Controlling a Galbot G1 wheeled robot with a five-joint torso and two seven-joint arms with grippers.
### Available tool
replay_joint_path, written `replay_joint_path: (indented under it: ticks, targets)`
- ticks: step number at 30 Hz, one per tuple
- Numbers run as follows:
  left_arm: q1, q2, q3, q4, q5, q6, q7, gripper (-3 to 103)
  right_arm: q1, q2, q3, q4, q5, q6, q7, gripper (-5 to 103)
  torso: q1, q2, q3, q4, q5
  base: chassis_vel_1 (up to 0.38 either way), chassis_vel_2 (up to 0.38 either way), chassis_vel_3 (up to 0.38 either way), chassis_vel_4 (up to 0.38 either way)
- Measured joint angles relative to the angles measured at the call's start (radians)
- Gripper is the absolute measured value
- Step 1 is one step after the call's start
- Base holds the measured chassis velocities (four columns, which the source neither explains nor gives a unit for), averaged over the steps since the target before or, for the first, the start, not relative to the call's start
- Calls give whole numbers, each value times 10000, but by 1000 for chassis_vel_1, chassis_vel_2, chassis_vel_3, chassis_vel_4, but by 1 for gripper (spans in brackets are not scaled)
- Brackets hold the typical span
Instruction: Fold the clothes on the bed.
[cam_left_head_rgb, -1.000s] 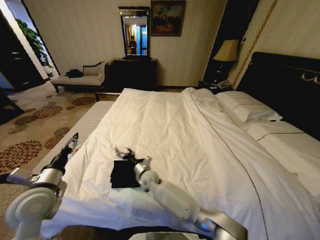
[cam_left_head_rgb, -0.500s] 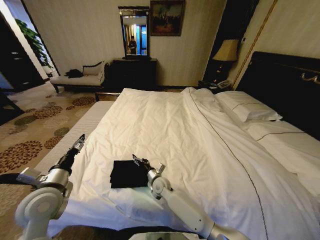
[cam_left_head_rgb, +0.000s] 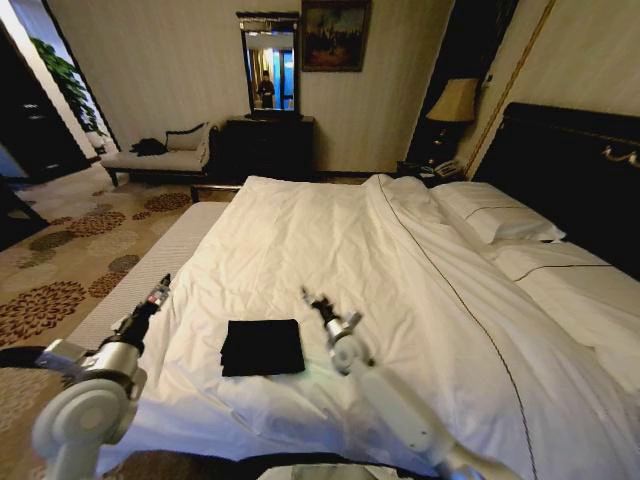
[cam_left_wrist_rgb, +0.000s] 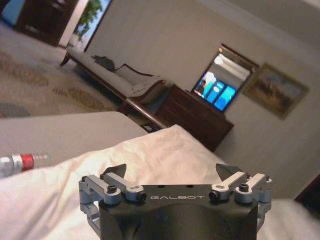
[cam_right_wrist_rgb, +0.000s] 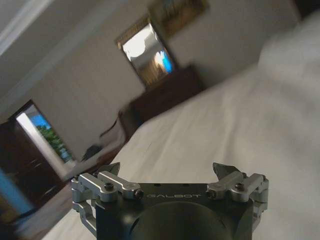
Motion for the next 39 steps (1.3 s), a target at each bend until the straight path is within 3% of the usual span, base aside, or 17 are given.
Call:
replay_joint_path:
  ticks: [7,9,12,13,18,19,22,25,29,34,39]
  targets:
    - [435,449,456,-313,1470,-58,479,100,-1336,-1280,2247,1565,-1249,271,-407,100,0,-1,0,1,4,0,0,0,0]
    - [796,497,687,-531,2080,-338,630,100,-2305,-1446,3448,2296,-1638,624,-296,100,0,0,-1,4,0,0,0,0,0]
    - [1555,332,1173,-773,3918,-1152,997,100,-4344,-1374,5482,3499,-3278,962,-238,100,-1,0,-2,-5,3,0,0,0,0]
    - [1555,332,1173,-773,3918,-1152,997,100,-4344,-1374,5482,3499,-3278,962,-238,100,-1,0,-2,-5,3,0,0,0,0]
    - [2949,-546,1916,-717,7121,-4316,1026,100,-7498,-439,7435,5905,-4785,606,332,100,-5,3,-4,0,-2,0,0,0,0]
    - [2949,-546,1916,-717,7121,-4316,1026,100,-7498,-439,7435,5905,-4785,606,332,100,-5,3,-4,0,-2,0,0,0,0]
    - [3761,-726,2173,-850,7935,-4725,934,100,-8522,645,7587,6821,-5487,234,880,100,-5,3,-3,1,-1,0,0,0,0]
    - [4041,-687,2295,-1030,7978,-4733,980,100,-8857,1094,7590,7212,-5896,128,957,100,-5,3,-3,3,-3,0,0,0,0]
    - [4282,-446,2323,-1536,7358,-4608,1571,100,-9386,1387,7718,7839,-6279,33,909,100,-3,2,-1,2,0,0,0,0,0]
    - [4444,36,2422,-1685,7093,-4541,2854,100,-9728,1372,8040,8241,-6079,-159,497,100,-2,1,-1,0,-3,0,0,0,0]
    - [4435,67,2434,-1685,7068,-4542,2944,100,-9712,1345,8044,8233,-6014,-180,438,100,0,0,0,1,-2,0,0,0,0]
